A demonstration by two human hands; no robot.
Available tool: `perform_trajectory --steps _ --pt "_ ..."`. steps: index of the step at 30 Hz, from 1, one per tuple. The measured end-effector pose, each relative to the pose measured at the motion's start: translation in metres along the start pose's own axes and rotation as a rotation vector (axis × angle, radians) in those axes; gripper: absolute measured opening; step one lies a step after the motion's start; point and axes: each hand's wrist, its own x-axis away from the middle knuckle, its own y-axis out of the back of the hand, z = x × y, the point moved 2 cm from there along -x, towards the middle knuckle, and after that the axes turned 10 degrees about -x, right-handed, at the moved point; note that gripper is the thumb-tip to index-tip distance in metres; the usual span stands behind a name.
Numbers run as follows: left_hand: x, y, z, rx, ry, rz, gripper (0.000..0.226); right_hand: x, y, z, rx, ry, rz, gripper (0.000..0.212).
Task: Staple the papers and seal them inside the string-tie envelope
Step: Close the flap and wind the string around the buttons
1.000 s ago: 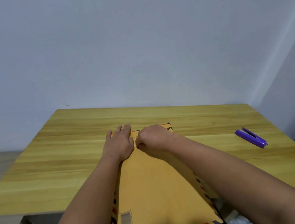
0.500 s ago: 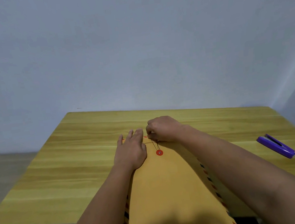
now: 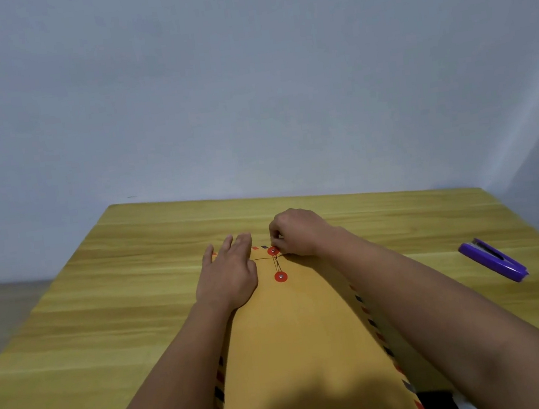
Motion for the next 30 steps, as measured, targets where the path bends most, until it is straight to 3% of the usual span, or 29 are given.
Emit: perform_trajectory --steps 6,19,22,25,28,30 --pt "0.000 0.001 0.000 0.000 0.012 0.014 0.059 0.019 -0.001 -0.004 0.016 -0.005 -0.025 0.020" --pt "0.000 0.003 0.001 -0.020 0.023 0.033 0.058 0.077 -0.003 0.008 0.041 0.179 -0.056 0.026" --pt "0.001 0.002 0.000 -0.019 0.025 0.042 0.058 0.087 0.000 -0.004 -0.069 0.020 -0.105 0.027" --pt "0.000 0.000 0.000 -0.026 0.027 0.039 0.058 0.093 0.004 -0.025 -0.200 -0.335 -0.187 0.046" --pt "-0.001 -0.002 0.001 -0.047 0.025 0.041 0.058 0.099 0.011 -0.040 -0.415 -0.609 -0.068 0.068" --pt "-0.001 -0.003 0.002 -0.049 0.023 0.049 0.058 0.101 0.015 -0.044 -0.634 -0.701 -0.024 0.071"
